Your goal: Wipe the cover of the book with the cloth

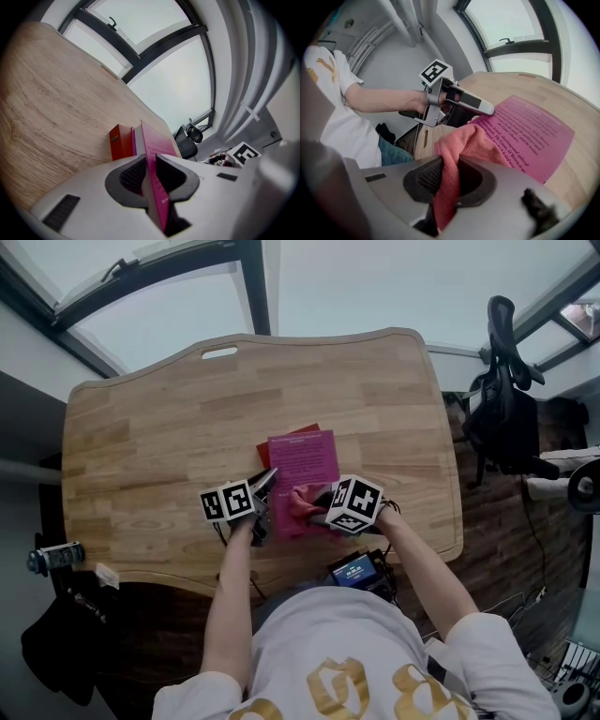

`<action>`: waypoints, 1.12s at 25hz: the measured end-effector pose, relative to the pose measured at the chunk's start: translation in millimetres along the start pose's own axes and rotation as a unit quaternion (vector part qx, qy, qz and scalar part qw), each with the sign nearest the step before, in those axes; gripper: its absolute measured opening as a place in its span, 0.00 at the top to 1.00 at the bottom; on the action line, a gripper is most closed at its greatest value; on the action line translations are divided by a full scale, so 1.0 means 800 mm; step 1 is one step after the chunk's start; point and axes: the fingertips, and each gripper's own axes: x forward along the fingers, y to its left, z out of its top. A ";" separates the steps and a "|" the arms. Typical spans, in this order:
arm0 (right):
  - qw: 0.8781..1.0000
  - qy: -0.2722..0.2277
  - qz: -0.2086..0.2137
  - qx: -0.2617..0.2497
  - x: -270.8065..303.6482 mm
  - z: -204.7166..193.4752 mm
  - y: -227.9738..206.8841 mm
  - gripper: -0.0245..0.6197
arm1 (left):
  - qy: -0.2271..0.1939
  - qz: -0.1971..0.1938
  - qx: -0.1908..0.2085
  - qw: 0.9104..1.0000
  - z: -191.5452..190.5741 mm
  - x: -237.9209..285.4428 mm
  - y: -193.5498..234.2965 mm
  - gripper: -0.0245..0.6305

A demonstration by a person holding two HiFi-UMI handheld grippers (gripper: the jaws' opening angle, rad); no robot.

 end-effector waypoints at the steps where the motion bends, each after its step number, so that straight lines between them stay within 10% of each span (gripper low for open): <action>1: 1.000 -0.001 -0.003 0.001 -0.001 0.001 -0.003 0.85 | 0.000 0.000 0.000 1.000 0.000 0.000 0.000 0.85; 28: 0.998 -0.017 -0.062 0.012 -0.016 0.034 -0.067 0.85 | 0.008 -0.009 0.002 1.000 -0.002 0.000 0.001 0.85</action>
